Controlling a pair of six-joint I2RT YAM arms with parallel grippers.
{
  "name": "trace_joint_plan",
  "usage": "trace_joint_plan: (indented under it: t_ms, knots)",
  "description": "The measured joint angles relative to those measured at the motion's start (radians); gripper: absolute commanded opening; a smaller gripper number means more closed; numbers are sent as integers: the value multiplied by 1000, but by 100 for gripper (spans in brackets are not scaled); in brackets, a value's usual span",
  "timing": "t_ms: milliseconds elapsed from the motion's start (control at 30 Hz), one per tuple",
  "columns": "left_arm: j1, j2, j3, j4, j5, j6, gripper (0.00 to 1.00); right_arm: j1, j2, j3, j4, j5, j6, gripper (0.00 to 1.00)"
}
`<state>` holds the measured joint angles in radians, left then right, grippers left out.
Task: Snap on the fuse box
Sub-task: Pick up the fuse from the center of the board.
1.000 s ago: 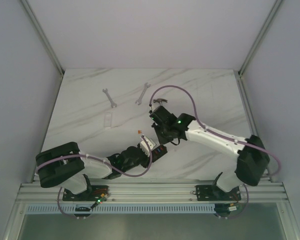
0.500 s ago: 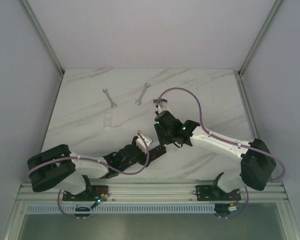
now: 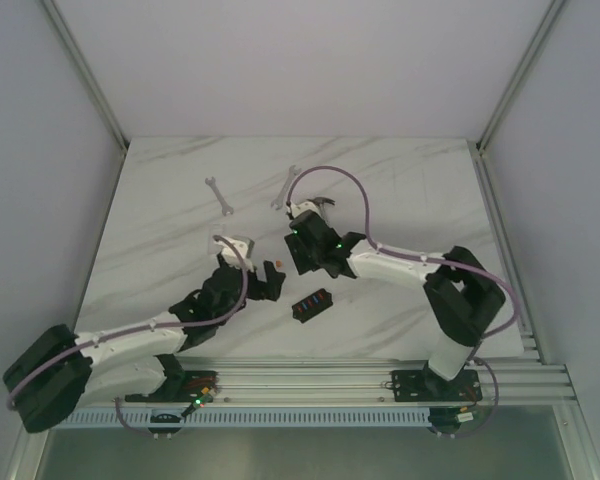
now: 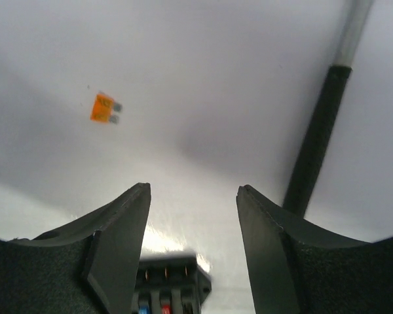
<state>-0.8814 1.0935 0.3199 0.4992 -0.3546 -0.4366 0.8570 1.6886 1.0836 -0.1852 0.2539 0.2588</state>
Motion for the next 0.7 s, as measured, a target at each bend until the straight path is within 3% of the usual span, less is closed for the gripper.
trace_joint_plan:
  t_ms: [400,700]
  knots:
    - [304,-169,-104,-215,27,-232,100,19,213,173,87,-137,-131,56]
    - [379,-224,-127,-265,67,-289,100,19,334,264,103,-298,-229,53]
